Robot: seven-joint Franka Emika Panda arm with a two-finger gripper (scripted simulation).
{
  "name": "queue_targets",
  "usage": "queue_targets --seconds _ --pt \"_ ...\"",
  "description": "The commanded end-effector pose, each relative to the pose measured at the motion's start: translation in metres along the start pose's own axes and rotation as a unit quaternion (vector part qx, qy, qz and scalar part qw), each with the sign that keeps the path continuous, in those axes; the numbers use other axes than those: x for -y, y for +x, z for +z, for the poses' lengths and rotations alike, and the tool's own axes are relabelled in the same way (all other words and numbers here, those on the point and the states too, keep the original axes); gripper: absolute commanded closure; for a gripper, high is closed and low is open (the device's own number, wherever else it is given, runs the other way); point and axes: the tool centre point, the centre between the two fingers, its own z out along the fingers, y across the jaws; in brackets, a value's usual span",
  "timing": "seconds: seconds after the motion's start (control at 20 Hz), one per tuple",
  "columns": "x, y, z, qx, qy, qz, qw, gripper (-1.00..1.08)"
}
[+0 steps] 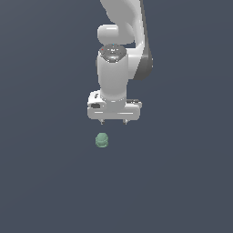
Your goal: Pick up the object and move it to a goal position.
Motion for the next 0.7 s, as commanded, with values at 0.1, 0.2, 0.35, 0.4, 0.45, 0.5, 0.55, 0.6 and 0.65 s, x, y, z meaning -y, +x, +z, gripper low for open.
queue_targets --seconds 0.1,0.2,0.35,0.4,0.45,0.5,0.55,0.6,0.65 --pt "-0.001 0.001 -0.003 -0.003 -0.001 0.0 1.0 -0.92" --pt "-0.003 0.006 -0.011 -0.01 -0.004 0.002 0.9999 -0.92" --pt "-0.007 0.013 -0.026 -0.024 -0.008 0.005 0.9997 -0.92" --pt "-0.008 0.014 -0.028 -0.026 -0.009 0.005 0.9996 -0.92" --pt "-0.008 0.015 -0.03 -0.027 -0.01 0.005 0.9996 -0.92" --pt "-0.008 0.015 -0.03 -0.027 -0.01 0.005 0.9996 -0.92" --pt "-0.008 0.014 -0.028 -0.026 -0.009 0.005 0.9996 -0.92" --pt "-0.008 0.014 -0.027 -0.025 -0.009 0.005 0.9996 -0.92" --pt "-0.009 0.014 -0.025 -0.025 -0.009 0.004 0.9996 -0.92"
